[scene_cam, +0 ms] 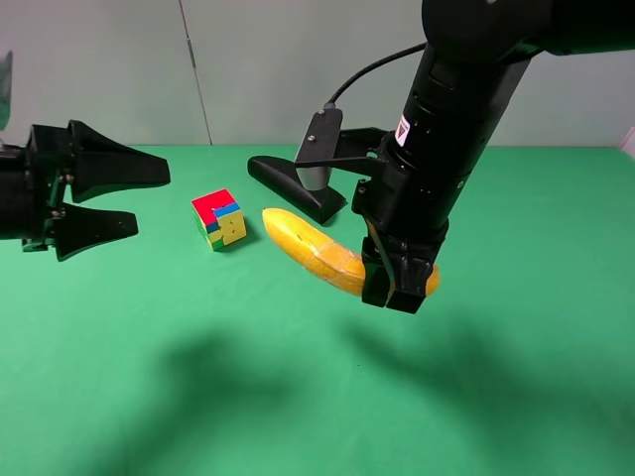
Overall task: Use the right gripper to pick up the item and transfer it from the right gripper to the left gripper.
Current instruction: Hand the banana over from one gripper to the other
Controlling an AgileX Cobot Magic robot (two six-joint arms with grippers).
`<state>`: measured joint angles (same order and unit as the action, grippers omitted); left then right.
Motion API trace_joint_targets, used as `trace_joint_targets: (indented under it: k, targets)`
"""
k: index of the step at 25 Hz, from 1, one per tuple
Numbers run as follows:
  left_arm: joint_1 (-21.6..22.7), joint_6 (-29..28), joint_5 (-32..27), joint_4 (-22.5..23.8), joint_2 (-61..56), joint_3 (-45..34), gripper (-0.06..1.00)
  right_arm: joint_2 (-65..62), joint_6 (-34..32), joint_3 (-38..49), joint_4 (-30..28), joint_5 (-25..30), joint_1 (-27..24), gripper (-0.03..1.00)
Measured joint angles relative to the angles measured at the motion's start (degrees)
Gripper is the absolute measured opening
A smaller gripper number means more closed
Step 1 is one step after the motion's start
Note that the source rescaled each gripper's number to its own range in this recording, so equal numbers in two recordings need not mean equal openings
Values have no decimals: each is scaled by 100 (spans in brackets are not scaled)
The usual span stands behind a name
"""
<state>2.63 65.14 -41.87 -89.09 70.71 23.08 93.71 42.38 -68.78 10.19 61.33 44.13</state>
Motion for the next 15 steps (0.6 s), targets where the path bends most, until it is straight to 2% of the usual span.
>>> trace_joint_targets:
  k: [3, 6, 10, 15]
  targets:
    - [-178, 408, -21, -531, 384, 0, 88, 0, 0, 0, 0, 0, 0, 1]
    - [-719, 737, 86, -907, 774, 102, 88, 0, 0, 0, 0, -5, 0, 1]
    - [-1347, 773, 290, -951, 1222, 439, 88, 0, -2, 0, 0, -5, 0, 1]
    - [-1836, 578, 321, -989, 1613, 924, 88, 0, -2, 0, 0, -5, 0, 1]
